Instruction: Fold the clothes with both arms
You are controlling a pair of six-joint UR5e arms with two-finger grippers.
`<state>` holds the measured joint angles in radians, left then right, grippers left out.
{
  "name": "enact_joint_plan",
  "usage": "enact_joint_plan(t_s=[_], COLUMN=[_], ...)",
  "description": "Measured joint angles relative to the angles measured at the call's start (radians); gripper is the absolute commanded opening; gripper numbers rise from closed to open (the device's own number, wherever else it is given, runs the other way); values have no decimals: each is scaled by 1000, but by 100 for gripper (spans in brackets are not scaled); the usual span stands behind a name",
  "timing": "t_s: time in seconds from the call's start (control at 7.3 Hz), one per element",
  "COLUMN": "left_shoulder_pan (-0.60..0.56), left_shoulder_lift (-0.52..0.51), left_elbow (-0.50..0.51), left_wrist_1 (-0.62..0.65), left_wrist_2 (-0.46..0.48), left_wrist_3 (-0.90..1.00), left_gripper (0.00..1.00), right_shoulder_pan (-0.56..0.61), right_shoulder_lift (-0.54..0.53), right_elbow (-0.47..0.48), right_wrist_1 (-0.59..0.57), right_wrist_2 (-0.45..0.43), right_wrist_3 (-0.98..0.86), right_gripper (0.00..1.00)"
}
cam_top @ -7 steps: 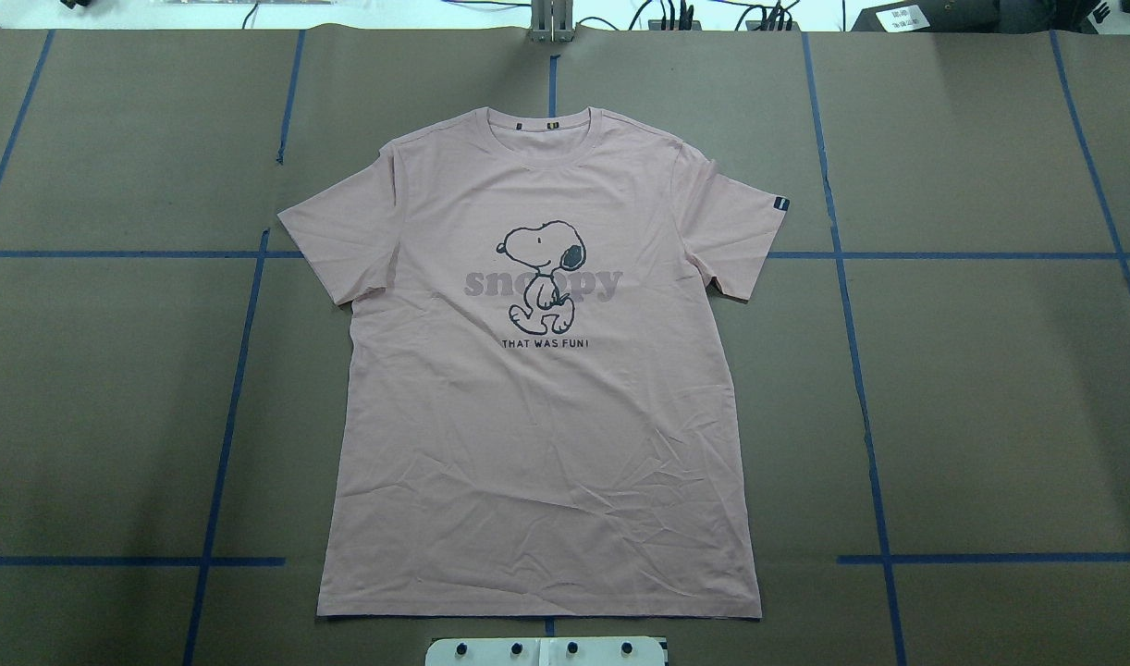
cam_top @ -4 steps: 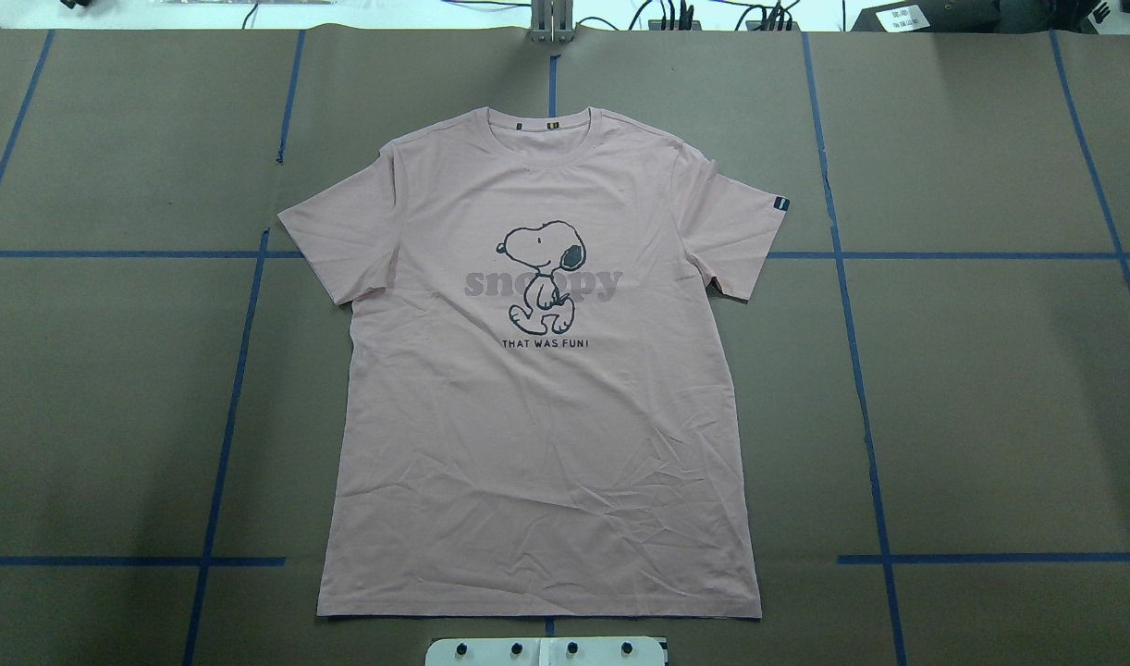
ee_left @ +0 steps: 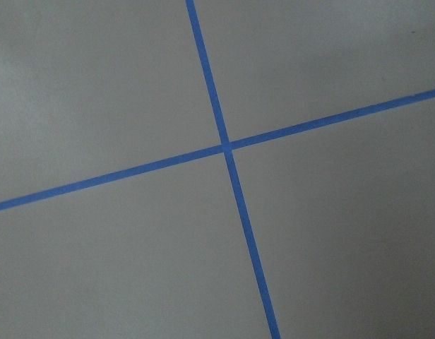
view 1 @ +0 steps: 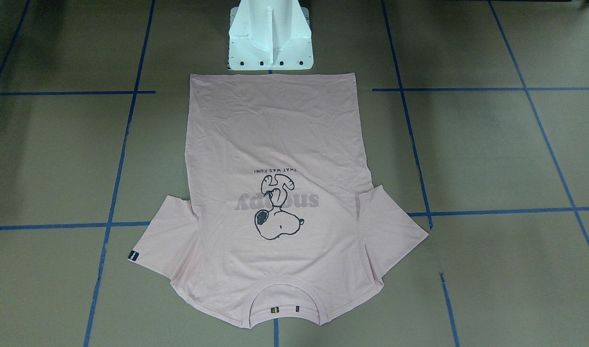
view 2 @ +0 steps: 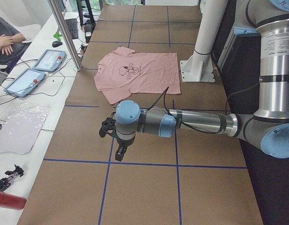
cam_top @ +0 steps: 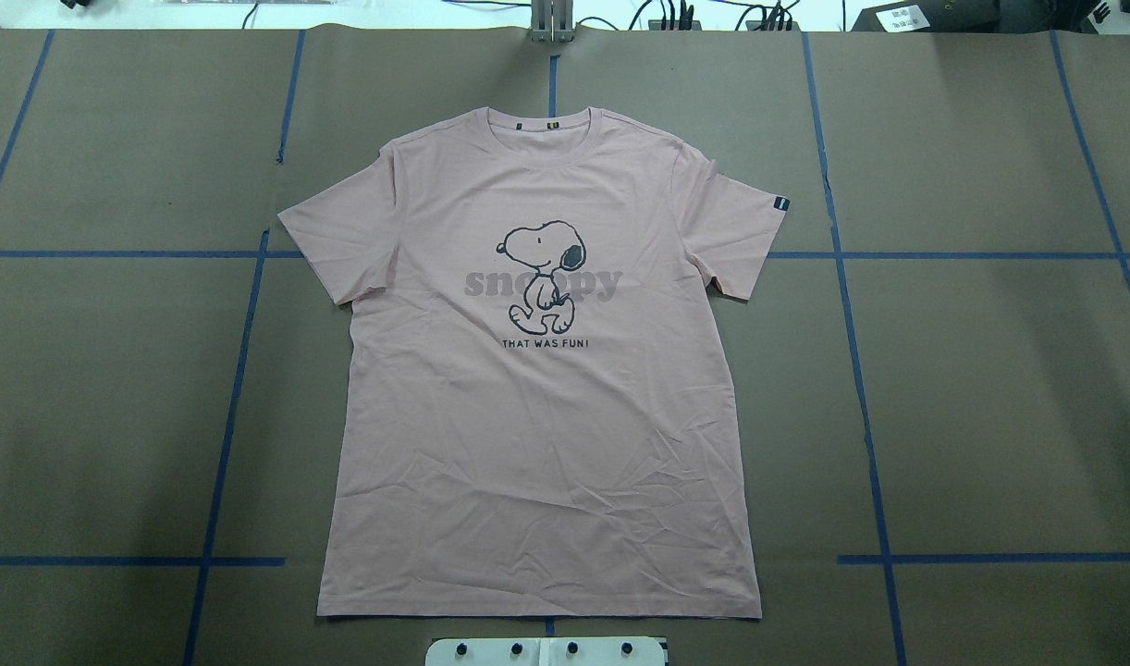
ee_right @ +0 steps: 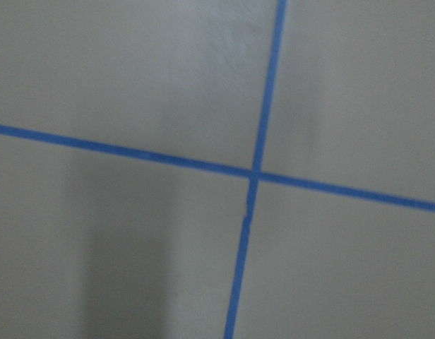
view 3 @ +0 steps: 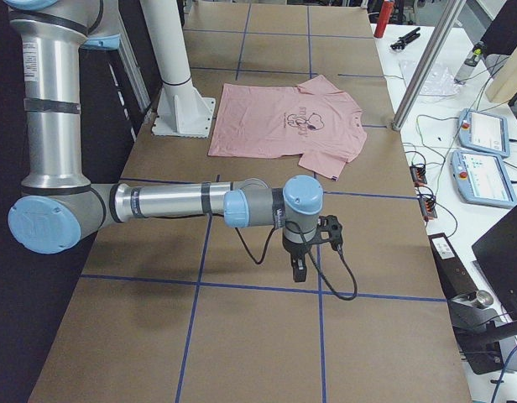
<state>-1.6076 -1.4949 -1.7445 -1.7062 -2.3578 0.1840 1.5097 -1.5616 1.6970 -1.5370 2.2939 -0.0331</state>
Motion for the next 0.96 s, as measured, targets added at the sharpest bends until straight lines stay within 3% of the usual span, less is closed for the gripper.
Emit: enact_joint_plan(t_s=[0.41, 0.96], left_shoulder_pan=[1, 28], left_shoulder_lift=[-107, -308], left_elbow=[8, 182], left_wrist_1=[-179, -478], left_wrist_2=[2, -3], left_wrist_3=[-2, -204], left_gripper=[100, 100], right_shoulder_pan=[-34, -47], right_shoulder_lift=[107, 180], right_elbow=[-32, -41], right_wrist_1=[198, 290], right_wrist_2=[6, 63], right_wrist_3=[91, 245], right_gripper=[100, 99])
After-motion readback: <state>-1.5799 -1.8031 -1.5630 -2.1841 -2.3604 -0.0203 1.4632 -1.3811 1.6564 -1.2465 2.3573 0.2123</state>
